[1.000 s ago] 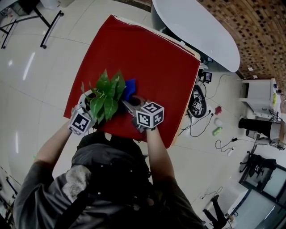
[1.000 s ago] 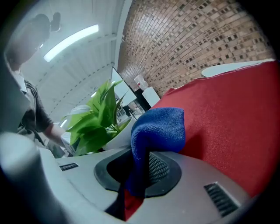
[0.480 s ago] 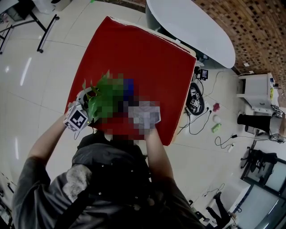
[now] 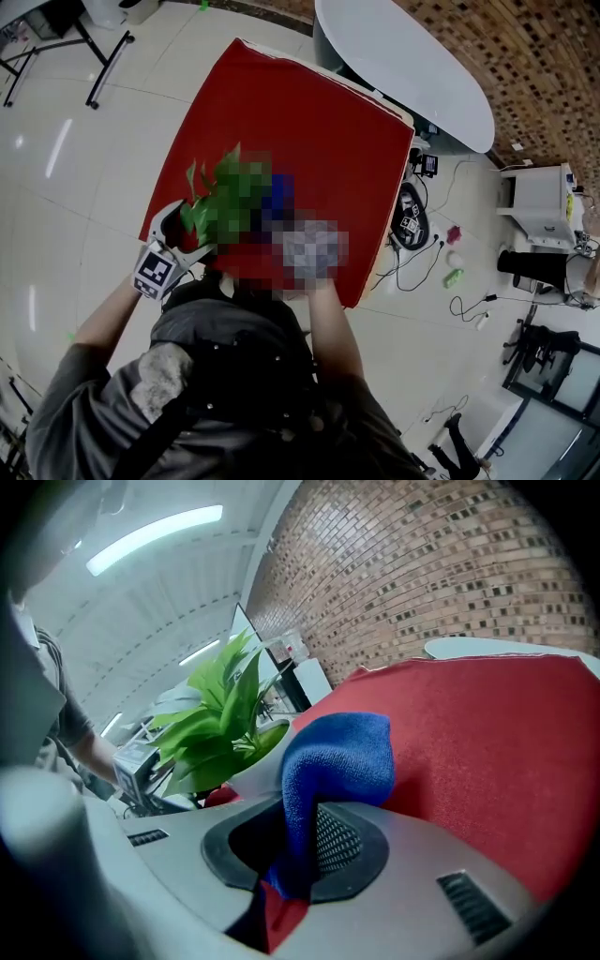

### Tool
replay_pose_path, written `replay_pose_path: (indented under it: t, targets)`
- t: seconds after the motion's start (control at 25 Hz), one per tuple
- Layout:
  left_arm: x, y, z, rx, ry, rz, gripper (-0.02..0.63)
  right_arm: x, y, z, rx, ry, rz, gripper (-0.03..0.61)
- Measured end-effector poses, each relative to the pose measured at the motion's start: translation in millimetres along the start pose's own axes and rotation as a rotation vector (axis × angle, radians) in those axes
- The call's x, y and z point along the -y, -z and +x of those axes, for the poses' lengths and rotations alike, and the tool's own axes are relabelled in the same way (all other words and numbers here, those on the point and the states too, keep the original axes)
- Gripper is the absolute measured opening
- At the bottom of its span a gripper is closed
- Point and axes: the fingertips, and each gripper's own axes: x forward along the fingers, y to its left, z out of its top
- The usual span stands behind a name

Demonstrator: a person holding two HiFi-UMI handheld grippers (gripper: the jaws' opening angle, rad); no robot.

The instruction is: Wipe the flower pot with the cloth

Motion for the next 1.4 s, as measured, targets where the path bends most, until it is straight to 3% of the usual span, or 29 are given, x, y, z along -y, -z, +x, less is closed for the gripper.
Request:
replay_pose_path:
  t: [0.16,0.4,0.76,0.96,1.12,1.24,1.4]
  targets:
    - [31.0,20.7,-0.9,-0.006,-0.012,-0.064,0.469,-14.7,12.9,3.3,-0.017,-0.015,-0.033,0.078]
    - [30.2,23.8,19.2,-0.072,-0.129,-0.039,0.469,-21.9,14.0,1.9,-0.030,-0.050,-0.034,0.078]
    - [14.6,-21.4,46.0,0.058,-0.290,-0.102,0.471,-32.4,28.7,0.9,-0.093,-0.131,-0.069,0.078]
    - [3.2,-29.6,48.8,0.088,-0.392,-0.065,0.464,-34.4,34.1,-4.0,-0.102,-0.119,-0.077,0.078]
    - [2.7,-27.0,48.1,0.101,-0.375,-0.070,0.462,-11.4,16.3,-25.9,-0.064,-0.062,-0.066,0.078]
    - [2.1,-26.6,49.0,0.104,-0.339,-0.049,0.460,8.9,-19.1,-26.1,0.004,-0.110,-0.043,0.078]
    - [2.2,-21.9,47.1,0.111,-0.256,-0.018,0.459,-1.7,-24.2,10.7,-0.092,-0.245,-0.242,0.078]
